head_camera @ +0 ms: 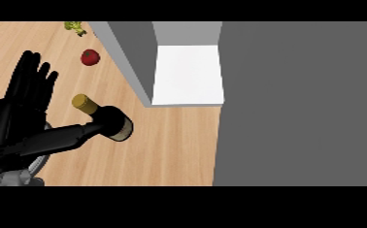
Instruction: Pick up the wine, place it into the cabinet and close the cabinet
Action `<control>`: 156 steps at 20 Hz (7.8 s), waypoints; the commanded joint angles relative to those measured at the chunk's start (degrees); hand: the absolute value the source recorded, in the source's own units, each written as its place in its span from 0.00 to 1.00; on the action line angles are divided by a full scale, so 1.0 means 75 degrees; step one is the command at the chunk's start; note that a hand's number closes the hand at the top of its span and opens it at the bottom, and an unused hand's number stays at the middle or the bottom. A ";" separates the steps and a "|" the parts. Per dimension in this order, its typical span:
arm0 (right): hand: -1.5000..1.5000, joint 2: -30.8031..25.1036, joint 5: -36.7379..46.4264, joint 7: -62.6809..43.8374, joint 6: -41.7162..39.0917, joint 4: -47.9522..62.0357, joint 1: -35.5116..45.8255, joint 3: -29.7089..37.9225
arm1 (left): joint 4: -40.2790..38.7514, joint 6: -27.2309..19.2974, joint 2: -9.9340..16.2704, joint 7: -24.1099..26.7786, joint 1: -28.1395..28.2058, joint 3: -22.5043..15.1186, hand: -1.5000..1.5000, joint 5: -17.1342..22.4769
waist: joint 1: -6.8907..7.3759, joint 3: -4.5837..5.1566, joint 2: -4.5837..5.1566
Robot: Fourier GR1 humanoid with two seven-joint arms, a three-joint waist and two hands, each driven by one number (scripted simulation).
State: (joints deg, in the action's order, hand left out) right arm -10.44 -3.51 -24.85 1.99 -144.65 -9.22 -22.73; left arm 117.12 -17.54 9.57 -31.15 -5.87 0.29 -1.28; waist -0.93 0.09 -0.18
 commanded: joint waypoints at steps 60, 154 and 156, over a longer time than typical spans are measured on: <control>0.00 -0.0499 -0.0502 -0.1034 0.0300 -0.1989 -0.0178 0.0337 | -0.8299 0.2625 -0.0949 0.6595 -0.0708 0.2190 0.00 0.2526 | 0.0034 -0.0011 -0.0013; 0.00 -0.0002 -0.0897 -0.0596 -0.0607 -0.1424 -0.0377 0.0783 | -0.9161 -0.2016 -0.1275 0.8120 -0.3946 -0.3494 1.00 0.6270 | -0.0183 -0.0001 0.0051; 0.00 0.0086 -0.0744 -0.0272 -0.0643 -0.1394 -0.0736 0.0686 | -0.9659 -0.1382 -0.1275 0.8288 -0.3896 -0.3198 1.00 0.6275 | -0.0140 -0.0005 0.0044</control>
State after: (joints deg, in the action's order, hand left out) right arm -9.94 -5.69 -22.83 -3.46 -143.97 -11.14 -16.52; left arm 49.79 -31.45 0.00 29.86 -32.94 -25.46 43.65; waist -2.19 0.05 0.18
